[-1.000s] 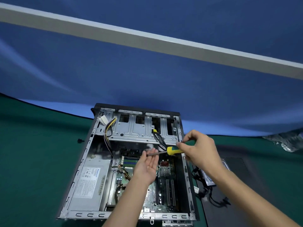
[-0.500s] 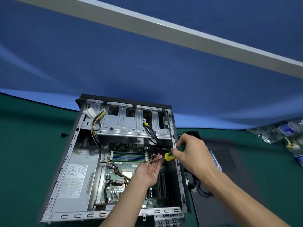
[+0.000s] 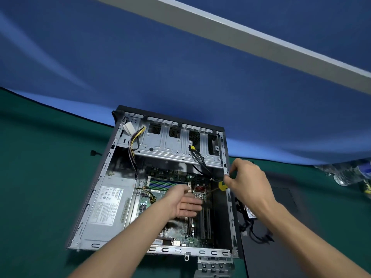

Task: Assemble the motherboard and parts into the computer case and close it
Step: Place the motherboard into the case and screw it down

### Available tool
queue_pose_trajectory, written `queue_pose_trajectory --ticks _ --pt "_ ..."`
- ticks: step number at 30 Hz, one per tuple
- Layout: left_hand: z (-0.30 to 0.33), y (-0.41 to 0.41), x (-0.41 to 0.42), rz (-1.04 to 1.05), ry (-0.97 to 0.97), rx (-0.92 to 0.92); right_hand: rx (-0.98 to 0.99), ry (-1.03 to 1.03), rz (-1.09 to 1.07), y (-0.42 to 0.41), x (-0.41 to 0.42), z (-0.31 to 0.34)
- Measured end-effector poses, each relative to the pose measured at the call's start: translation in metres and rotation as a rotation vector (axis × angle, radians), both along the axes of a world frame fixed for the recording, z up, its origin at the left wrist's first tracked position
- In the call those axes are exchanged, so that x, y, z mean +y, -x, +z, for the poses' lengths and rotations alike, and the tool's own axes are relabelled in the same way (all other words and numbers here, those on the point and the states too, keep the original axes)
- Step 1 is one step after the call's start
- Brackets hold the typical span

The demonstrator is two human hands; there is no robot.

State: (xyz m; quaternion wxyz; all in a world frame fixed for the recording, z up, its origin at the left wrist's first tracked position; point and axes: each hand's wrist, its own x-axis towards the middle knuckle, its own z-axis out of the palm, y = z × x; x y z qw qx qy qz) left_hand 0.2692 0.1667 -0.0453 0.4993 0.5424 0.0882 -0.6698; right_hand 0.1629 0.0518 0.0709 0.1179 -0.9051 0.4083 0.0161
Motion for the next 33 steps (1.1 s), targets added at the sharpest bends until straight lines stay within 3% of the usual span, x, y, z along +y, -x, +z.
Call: queue_pose_trajectory --ticks 6,11,16,20,33 --pt "-0.024 -0.003 0.006 -0.004 -0.136 -0.442 0.089 0.029 0.041 -0.01 -0.004 -0.018" --pt "-0.031 -0.004 0.004 -0.163 -0.157 -0.781 0.116 0.06 0.083 -0.014 -0.006 -0.029" --pt "-0.032 -0.003 0.003 -0.248 -0.198 -0.84 0.135 0.094 0.101 -0.019 -0.006 -0.035" --pt "-0.028 -0.003 0.003 -0.284 -0.2 -0.787 0.145 0.105 0.095 -0.021 -0.007 -0.039" --pt "-0.028 -0.003 0.005 -0.279 -0.172 -0.792 0.154 0.098 0.059 -0.027 -0.008 -0.046"
